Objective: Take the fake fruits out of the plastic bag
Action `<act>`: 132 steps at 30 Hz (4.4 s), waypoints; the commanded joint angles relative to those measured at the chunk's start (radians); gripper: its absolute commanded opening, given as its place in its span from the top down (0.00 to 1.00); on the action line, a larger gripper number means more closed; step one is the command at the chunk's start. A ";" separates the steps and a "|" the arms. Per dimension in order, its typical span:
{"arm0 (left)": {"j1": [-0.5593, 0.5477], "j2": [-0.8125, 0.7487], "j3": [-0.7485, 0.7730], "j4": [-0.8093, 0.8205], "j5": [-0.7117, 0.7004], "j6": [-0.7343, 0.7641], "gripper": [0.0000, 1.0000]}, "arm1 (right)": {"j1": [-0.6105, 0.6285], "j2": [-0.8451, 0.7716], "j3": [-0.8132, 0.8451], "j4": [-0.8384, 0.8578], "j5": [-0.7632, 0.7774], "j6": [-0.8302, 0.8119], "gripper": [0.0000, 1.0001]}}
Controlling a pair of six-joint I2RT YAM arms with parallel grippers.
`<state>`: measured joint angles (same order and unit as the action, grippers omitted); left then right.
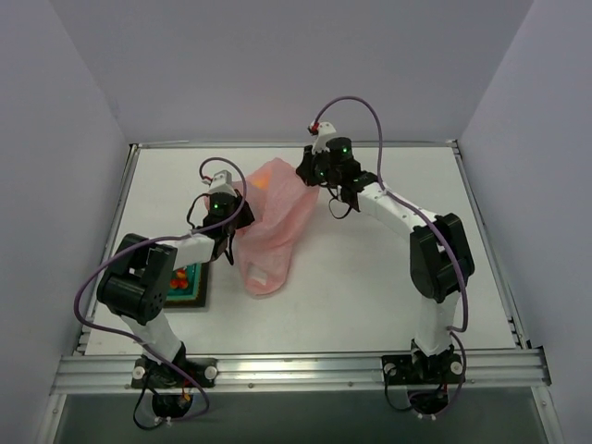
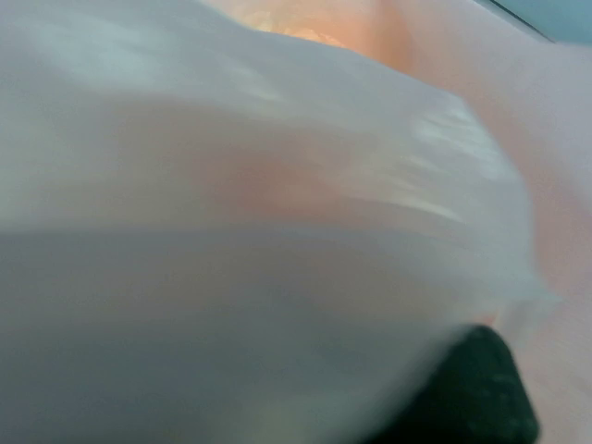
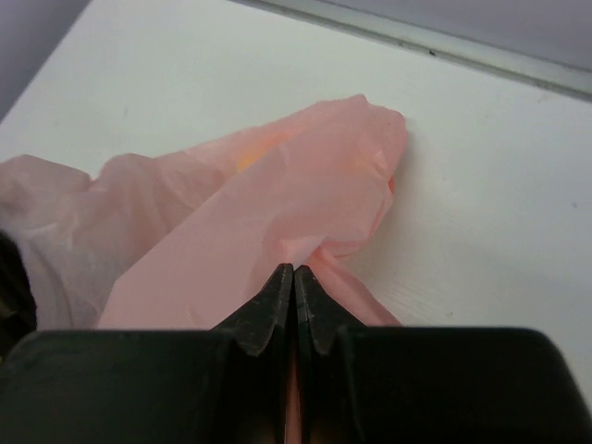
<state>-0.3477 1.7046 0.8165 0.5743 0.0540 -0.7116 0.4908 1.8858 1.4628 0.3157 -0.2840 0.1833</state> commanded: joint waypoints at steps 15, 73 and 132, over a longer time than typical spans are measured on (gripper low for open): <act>-0.025 -0.085 0.024 -0.046 -0.045 0.012 0.98 | -0.077 0.052 -0.005 -0.082 0.052 0.004 0.54; -0.149 -0.051 0.039 -0.005 -0.074 0.147 0.92 | 0.372 -0.471 -0.390 -0.112 0.484 0.079 1.00; -0.169 -0.437 -0.032 -0.227 0.000 0.189 0.61 | 0.262 -0.484 -0.490 -0.015 0.381 0.042 1.00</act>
<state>-0.5114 1.3987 0.8185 0.4389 -0.0105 -0.5026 0.7662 1.4036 0.9813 0.2466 0.0883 0.2340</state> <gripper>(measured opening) 0.728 0.002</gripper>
